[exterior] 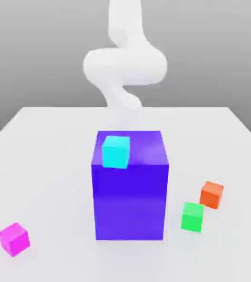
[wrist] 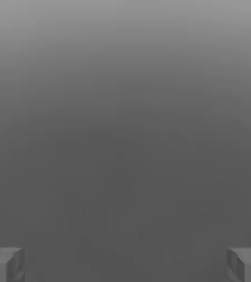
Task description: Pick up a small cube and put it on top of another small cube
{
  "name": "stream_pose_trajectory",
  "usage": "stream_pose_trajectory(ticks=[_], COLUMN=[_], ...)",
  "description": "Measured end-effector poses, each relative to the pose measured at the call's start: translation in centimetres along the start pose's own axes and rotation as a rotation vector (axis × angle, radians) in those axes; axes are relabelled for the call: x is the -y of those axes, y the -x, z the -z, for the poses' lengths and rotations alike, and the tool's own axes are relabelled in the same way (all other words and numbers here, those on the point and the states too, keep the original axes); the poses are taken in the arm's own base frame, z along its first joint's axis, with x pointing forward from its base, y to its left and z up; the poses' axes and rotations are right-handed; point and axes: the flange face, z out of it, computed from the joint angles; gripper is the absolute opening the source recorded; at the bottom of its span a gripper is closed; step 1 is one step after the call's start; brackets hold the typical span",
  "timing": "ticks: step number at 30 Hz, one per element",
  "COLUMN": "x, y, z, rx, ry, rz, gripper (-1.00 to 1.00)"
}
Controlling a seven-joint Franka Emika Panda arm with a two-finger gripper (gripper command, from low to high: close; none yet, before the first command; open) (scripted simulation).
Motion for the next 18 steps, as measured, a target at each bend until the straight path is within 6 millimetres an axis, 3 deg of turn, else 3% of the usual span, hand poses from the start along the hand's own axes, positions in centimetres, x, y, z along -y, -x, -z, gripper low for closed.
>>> stream_pose_trajectory(ticks=[4,9,14,18], x=[-3.3,-9.0,-16.3,-23.4], y=[-2.1,-3.5,-3.6,-2.9], z=[-8.0,-17.0,-24.7,-29.8], rx=[0.067,0.137,0.195,0.229], ry=[0.092,0.208,0.331,0.438], rz=[-0.088,-0.201,-0.317,-0.419], gripper=[0.00,0.00,0.00,0.00])
